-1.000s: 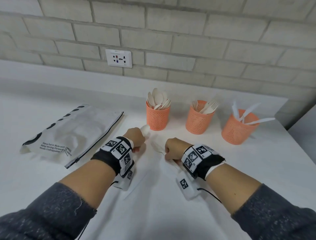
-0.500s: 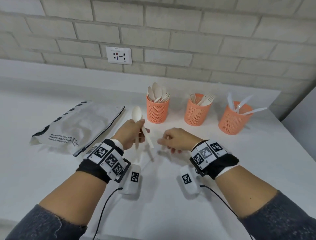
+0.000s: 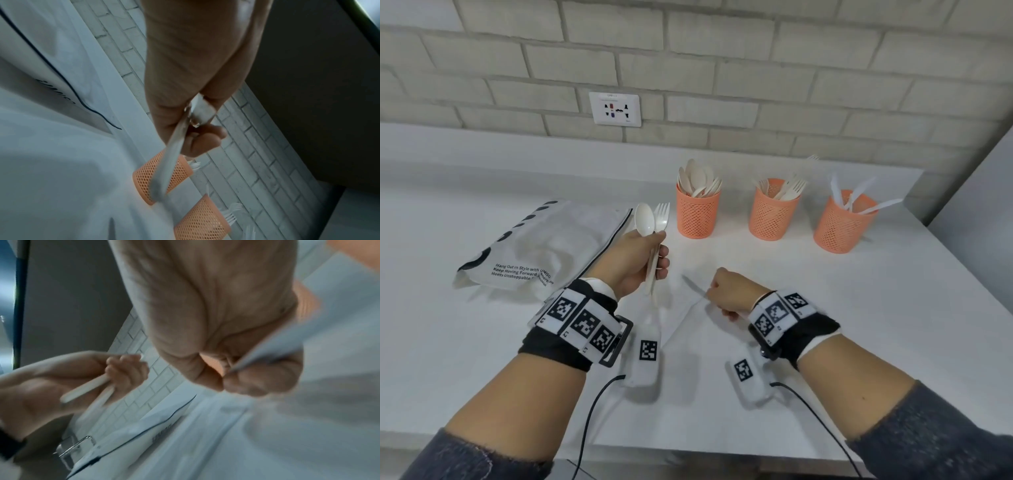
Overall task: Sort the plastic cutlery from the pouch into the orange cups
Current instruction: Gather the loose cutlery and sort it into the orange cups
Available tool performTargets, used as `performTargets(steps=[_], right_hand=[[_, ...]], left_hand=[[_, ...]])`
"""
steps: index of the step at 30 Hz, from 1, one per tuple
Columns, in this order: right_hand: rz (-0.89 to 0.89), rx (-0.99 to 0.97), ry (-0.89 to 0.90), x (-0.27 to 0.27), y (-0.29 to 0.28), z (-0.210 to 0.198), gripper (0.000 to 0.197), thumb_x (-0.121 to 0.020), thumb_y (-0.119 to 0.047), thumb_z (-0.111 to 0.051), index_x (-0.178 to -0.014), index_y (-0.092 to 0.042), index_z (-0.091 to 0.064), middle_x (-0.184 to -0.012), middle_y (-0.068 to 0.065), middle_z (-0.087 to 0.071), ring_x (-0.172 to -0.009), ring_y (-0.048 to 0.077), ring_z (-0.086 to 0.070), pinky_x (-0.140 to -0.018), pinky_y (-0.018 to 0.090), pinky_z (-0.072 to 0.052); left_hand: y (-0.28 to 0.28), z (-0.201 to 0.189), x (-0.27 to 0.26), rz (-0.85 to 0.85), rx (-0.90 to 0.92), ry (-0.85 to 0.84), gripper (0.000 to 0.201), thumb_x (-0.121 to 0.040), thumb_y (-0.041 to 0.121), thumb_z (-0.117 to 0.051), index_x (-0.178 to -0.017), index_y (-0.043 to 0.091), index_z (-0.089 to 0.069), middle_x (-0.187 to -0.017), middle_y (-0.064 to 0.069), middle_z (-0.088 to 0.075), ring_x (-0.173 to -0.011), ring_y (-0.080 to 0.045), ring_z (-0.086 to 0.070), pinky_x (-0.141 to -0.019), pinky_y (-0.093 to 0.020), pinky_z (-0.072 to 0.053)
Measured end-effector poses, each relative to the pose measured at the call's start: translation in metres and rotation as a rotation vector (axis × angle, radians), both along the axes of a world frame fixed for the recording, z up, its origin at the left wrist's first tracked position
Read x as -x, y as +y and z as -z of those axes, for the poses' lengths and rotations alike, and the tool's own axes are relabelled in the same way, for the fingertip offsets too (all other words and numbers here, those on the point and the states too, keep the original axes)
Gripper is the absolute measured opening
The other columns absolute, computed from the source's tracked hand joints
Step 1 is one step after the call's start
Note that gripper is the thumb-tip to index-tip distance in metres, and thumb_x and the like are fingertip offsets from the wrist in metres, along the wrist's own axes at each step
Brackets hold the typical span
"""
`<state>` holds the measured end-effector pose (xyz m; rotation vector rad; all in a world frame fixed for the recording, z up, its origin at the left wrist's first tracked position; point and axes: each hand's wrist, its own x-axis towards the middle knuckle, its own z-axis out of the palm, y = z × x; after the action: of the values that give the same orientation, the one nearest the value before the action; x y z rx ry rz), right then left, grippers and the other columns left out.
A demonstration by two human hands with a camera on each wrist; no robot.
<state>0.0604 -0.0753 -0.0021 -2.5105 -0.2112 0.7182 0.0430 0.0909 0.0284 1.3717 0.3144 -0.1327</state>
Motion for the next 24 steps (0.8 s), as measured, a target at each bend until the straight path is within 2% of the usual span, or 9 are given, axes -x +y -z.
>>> performTargets(steps=[3,5,9,11,16,18,20,23,24], right_hand=[[-0.006,0.079,-0.047,0.008,0.027,0.013,0.044,-0.092,-0.028,-0.048,-0.125,0.000,-0.037,-0.119,0.015,-0.054,-0.104,0.029,-0.057,-0.071,0.030,-0.041],[-0.028,0.117,-0.094,0.010,0.037,0.019,0.056,-0.088,-0.032,-0.058,-0.128,0.000,-0.036,-0.127,0.014,-0.051,-0.112,0.029,-0.054,-0.073,0.028,-0.039],[-0.065,0.246,-0.158,0.006,0.043,0.017,0.043,-0.089,-0.009,-0.055,-0.125,0.003,-0.036,-0.128,0.018,-0.051,-0.115,0.031,-0.054,-0.082,0.032,-0.044],[-0.088,0.295,-0.162,0.004,0.038,0.015,0.040,-0.089,-0.005,-0.053,-0.124,0.004,-0.037,-0.126,0.018,-0.051,-0.114,0.031,-0.054,-0.086,0.033,-0.046],[-0.137,0.300,-0.125,-0.002,0.001,0.002,0.014,-0.091,-0.011,-0.048,-0.099,-0.001,-0.053,-0.101,0.012,-0.058,-0.098,0.028,-0.056,-0.073,0.028,-0.038],[-0.091,0.251,-0.115,-0.007,-0.022,-0.008,0.017,-0.092,-0.017,-0.044,-0.090,-0.002,-0.053,-0.086,0.010,-0.055,-0.087,0.028,-0.055,-0.074,0.028,-0.037],[-0.009,0.160,-0.116,-0.018,-0.048,-0.018,0.023,-0.093,-0.022,-0.044,-0.086,-0.002,-0.051,-0.082,0.011,-0.053,-0.079,0.025,-0.051,-0.074,0.029,-0.037],[0.110,0.055,-0.220,-0.043,-0.094,-0.036,0.026,-0.095,-0.016,-0.041,-0.105,0.002,-0.056,-0.097,0.016,-0.059,-0.087,0.022,-0.050,-0.075,0.028,-0.037],[0.161,-0.002,-0.270,-0.051,-0.110,-0.044,0.026,-0.095,-0.014,-0.040,-0.109,0.001,-0.056,-0.095,0.014,-0.060,-0.087,0.022,-0.052,-0.076,0.029,-0.039]], left_hand=[[0.001,-0.001,0.004,0.009,0.000,0.004,0.012,-0.098,0.012,-0.044,-0.087,0.015,-0.044,-0.064,-0.004,-0.044,-0.049,-0.015,-0.043,-0.045,-0.023,-0.042],[0.000,-0.001,0.005,0.023,-0.003,0.004,0.011,-0.097,0.013,-0.046,-0.087,0.015,-0.045,-0.064,-0.004,-0.044,-0.046,-0.013,-0.045,-0.044,-0.023,-0.042],[-0.003,-0.003,0.009,0.049,-0.001,-0.001,0.010,-0.097,0.012,-0.045,-0.088,0.015,-0.045,-0.063,-0.004,-0.045,-0.049,-0.014,-0.044,-0.044,-0.023,-0.043],[-0.007,-0.005,0.009,0.061,-0.003,-0.003,0.010,-0.098,0.013,-0.045,-0.088,0.015,-0.045,-0.063,-0.004,-0.045,-0.050,-0.015,-0.044,-0.044,-0.023,-0.043],[-0.022,-0.010,0.001,0.097,-0.001,-0.017,0.008,-0.097,0.012,-0.045,-0.089,0.014,-0.047,-0.064,-0.004,-0.046,-0.050,-0.014,-0.044,-0.044,-0.023,-0.042],[-0.033,-0.011,-0.005,0.123,-0.006,-0.015,0.009,-0.096,0.008,-0.044,-0.089,0.012,-0.047,-0.064,-0.005,-0.046,-0.049,-0.014,-0.044,-0.044,-0.023,-0.042],[-0.044,-0.013,-0.012,0.147,-0.002,-0.012,0.012,-0.095,0.002,-0.042,-0.086,0.010,-0.045,-0.065,-0.006,-0.045,-0.049,-0.015,-0.042,-0.046,-0.024,-0.039],[-0.064,-0.015,-0.024,0.175,0.007,-0.018,0.012,-0.093,-0.001,-0.039,-0.087,0.008,-0.043,-0.066,-0.007,-0.044,-0.051,-0.015,-0.039,-0.049,-0.024,-0.036],[-0.072,-0.016,-0.028,0.189,0.003,-0.021,0.011,-0.094,-0.002,-0.039,-0.088,0.007,-0.044,-0.066,-0.007,-0.045,-0.051,-0.015,-0.039,-0.048,-0.024,-0.036]])
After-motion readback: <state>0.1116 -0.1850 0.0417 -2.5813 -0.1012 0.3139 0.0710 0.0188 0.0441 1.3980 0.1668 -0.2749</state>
